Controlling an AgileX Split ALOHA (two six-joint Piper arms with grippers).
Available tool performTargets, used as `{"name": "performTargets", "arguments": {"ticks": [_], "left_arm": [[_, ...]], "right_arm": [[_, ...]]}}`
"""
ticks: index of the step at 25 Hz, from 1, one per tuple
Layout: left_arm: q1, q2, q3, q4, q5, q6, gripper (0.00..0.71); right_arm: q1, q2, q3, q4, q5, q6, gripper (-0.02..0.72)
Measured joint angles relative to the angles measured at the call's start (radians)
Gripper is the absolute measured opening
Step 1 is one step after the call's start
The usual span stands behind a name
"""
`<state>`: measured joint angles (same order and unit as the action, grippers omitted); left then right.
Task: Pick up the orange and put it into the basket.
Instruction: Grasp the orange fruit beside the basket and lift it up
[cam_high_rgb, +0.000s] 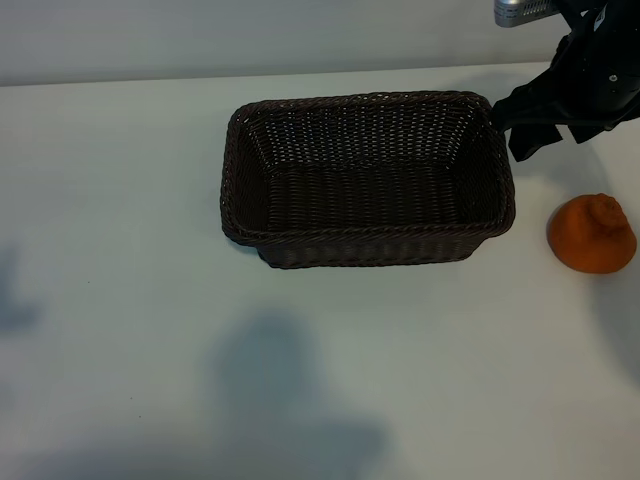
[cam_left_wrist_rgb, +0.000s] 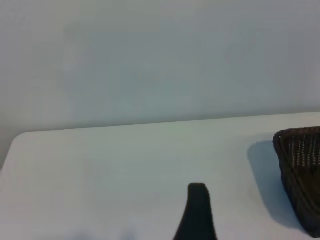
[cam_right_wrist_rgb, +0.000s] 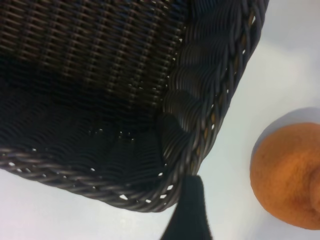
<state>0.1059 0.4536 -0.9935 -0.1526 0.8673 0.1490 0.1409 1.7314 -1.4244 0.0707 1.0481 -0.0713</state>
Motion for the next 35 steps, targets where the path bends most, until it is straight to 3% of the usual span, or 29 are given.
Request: {"name": "performTargets", "arguments": {"ticks": [7, 13, 19, 27, 35], "left_arm": [[0.000, -0.210, 0.175, -0.001, -0.036, 0.003, 0.596], [0.000, -0.300, 0.286, -0.001, -0.017, 0.007, 0.596], [-0.017, -0.327, 0.417, 0.003, 0.101, 0.005, 0.596], [-0.018, -0.400, 0.441, 0.107, 0.256, -0.088, 0.596], [-0.018, -0.405, 0.480, 0.126, 0.248, -0.118, 0.596]], "right_arm": [[0.000, 0.000, 0.000, 0.000, 0.002, -0.001, 0.595], [0.000, 0.000, 0.000, 0.000, 0.007, -0.004, 0.595], [0.000, 0.000, 0.000, 0.000, 0.012, -0.008, 0.595], [0.000, 0.000, 0.000, 0.000, 0.016, -0.012, 0.595], [0.000, 0.000, 0.000, 0.000, 0.011, -0.017, 0.595]]}}
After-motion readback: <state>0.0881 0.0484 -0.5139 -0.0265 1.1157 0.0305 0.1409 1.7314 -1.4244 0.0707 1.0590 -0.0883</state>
